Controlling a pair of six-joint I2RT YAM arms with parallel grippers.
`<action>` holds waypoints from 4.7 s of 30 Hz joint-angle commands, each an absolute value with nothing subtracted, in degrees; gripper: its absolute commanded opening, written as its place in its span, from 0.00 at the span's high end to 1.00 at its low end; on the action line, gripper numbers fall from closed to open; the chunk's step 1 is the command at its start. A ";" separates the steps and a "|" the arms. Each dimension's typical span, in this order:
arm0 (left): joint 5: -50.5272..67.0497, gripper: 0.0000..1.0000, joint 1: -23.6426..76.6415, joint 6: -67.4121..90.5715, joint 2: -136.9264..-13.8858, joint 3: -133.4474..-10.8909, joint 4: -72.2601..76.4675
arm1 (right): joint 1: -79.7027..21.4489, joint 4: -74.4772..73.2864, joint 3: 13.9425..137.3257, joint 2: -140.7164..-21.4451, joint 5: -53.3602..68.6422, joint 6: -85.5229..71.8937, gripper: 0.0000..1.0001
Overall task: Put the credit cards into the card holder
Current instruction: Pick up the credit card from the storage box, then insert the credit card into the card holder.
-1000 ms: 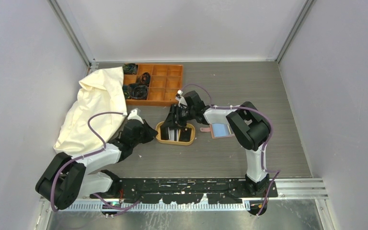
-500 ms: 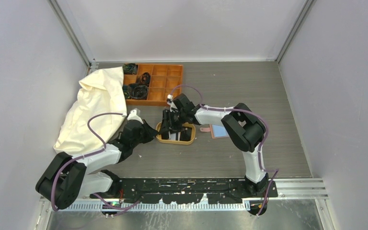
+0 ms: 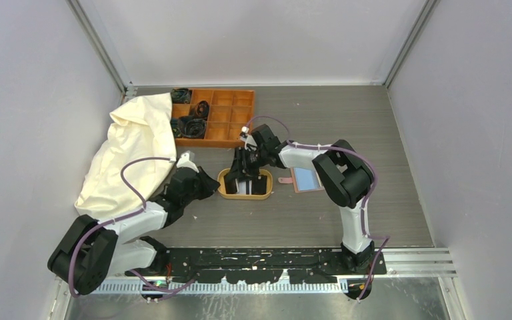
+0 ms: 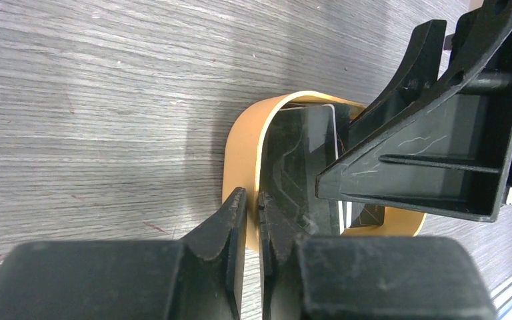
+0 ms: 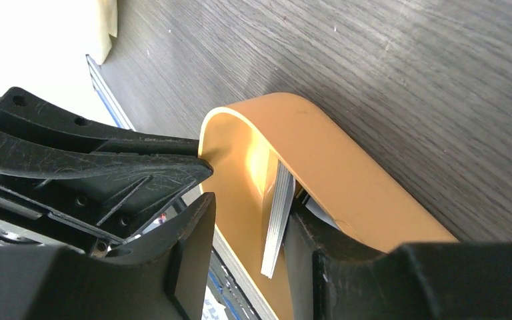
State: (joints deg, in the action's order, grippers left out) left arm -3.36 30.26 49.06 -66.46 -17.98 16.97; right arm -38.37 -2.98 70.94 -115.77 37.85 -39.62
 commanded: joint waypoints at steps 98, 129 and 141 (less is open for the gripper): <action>19.39 1.00 50.00 43.66 -78.79 -15.18 82.00 | -22.90 -12.66 52.56 -74.64 73.72 -0.30 0.85; 3.62 0.48 55.17 37.09 -78.47 -24.57 53.72 | 8.10 -40.19 62.97 -81.19 51.02 12.44 0.99; 4.89 0.46 59.35 13.18 -92.62 -45.29 33.05 | 12.14 -47.76 66.91 -98.22 46.09 14.90 0.99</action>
State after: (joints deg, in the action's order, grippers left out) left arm 3.05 59.46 25.52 -89.76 -40.38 36.93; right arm 11.79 -45.91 64.23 -96.23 46.98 13.85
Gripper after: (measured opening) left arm 0.529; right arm 0.035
